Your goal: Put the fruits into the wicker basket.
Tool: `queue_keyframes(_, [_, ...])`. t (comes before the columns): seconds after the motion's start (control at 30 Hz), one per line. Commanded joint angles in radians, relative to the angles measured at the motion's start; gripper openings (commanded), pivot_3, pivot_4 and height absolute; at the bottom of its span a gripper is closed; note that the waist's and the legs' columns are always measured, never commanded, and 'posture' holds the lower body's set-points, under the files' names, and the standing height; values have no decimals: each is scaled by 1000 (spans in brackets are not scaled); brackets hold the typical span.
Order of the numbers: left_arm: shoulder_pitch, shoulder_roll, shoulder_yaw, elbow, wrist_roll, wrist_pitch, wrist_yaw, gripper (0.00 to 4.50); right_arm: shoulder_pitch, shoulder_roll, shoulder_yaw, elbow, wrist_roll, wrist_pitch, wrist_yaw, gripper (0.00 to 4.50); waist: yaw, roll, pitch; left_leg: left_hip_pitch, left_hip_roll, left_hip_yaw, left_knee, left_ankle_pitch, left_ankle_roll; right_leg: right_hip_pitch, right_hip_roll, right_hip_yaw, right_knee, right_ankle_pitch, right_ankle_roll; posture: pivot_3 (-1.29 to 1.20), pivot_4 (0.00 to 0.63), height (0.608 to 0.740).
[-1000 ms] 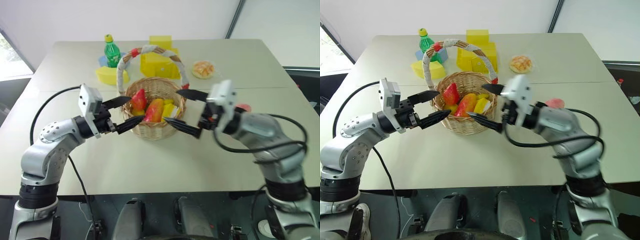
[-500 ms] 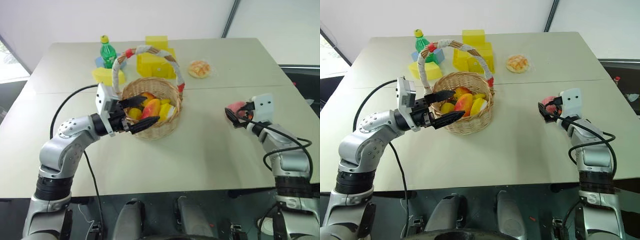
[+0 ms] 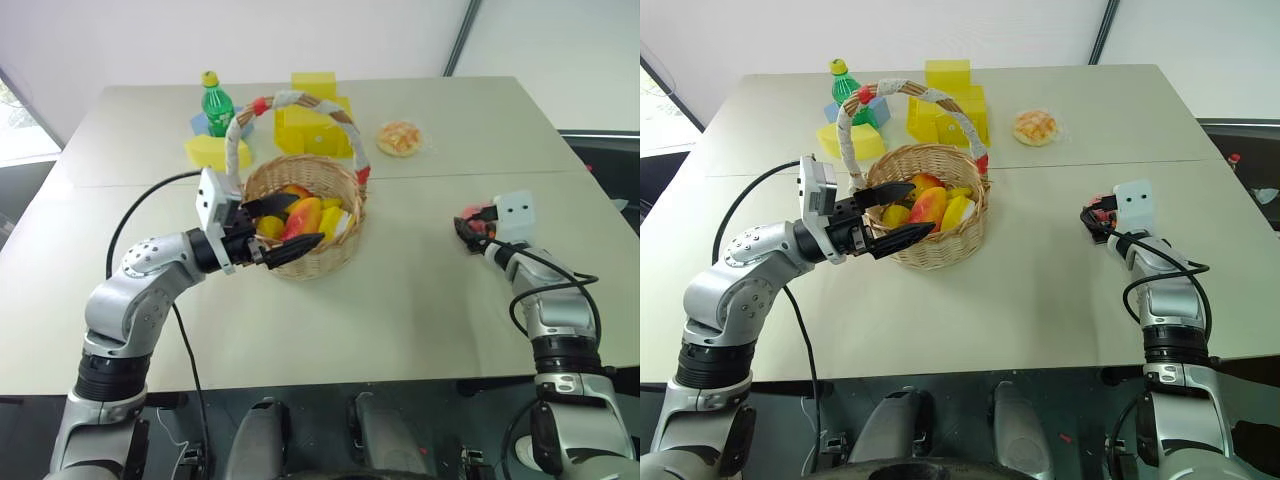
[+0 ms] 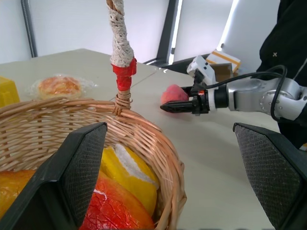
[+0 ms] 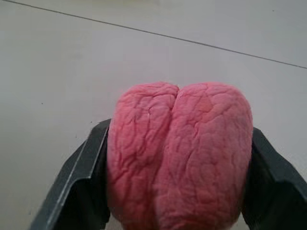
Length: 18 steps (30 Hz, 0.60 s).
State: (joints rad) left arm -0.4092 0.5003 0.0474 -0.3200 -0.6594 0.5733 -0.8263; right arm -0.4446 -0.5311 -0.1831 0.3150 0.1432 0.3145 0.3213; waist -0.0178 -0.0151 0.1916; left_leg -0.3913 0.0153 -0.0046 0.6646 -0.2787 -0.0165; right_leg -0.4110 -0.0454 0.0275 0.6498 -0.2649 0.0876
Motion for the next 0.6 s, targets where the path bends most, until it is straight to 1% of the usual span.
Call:
queue_keyframes(0.03, [-14,12,18,-35,-10,-17,-5,4500,27,-40,16,-177,3,-46,72,2649,1,0,0,0,0,0,0,0,0,0,0,0,0,0,0,0,150,740])
queue_keyframes(0.1, [-2,29,40,-34,-17,-15,-10,4500,57,-56,32,-316,54,-33,161,2649,-1,0,0,0,0,0,0,0,0,0,0,0,0,0,0,0,150,740])
queue_keyframes(0.13, [7,44,60,-30,-22,-13,-13,4500,76,-71,49,-415,104,-16,232,2649,-2,0,0,0,0,0,0,0,0,0,0,0,0,0,0,0,150,740])
queue_keyframes(0.2, [34,85,108,-12,-27,-13,-26,4500,113,-110,110,-654,254,68,389,2649,-4,1,1,0,1,-1,0,0,0,0,1,0,0,0,0,0,150,740])
queue_keyframes(0.27, [54,120,142,8,-26,-16,-41,4500,109,-117,152,-791,371,162,449,2649,-7,1,1,1,2,-1,-1,0,0,0,2,0,0,0,0,0,150,740])
queue_keyframes(0.33, [74,152,174,26,-31,-16,-58,4500,42,-62,210,-838,408,218,419,2649,-6,1,1,1,6,-3,-1,0,0,1,3,-2,0,0,0,0,150,740])
queue_keyframes(0.37, [87,168,192,31,-31,-18,-66,4500,-16,-9,266,-822,368,232,373,2649,-3,1,1,1,7,-2,-1,0,0,1,3,-2,0,0,0,0,150,740])
queue_keyframes(0.43, [105,187,220,36,-33,-18,-72,4500,-121,89,368,-753,265,242,286,2649,-7,1,1,2,6,-2,0,0,0,1,3,-2,0,0,-1,0,150,740])
queue_keyframes(0.47, [111,192,230,34,-36,-16,-70,4500,-165,138,396,-709,224,258,234,2649,-4,1,1,2,6,-1,0,1,-1,0,2,-2,0,0,-1,0,150,740])
queue_keyframes(0.53, [128,199,246,19,-38,-12,-63,4500,-239,249,406,-593,171,293,117,2649,2,0,0,1,6,-2,0,1,-2,0,2,-2,1,0,-1,0,150,740])
queue_keyframes(0.6, [152,201,262,-6,-47,-6,-52,4500,-293,312,438,-498,119,266,86,2649,5,-1,0,-1,5,-2,0,1,-2,-2,1,-3,1,0,-2,0,150,740])
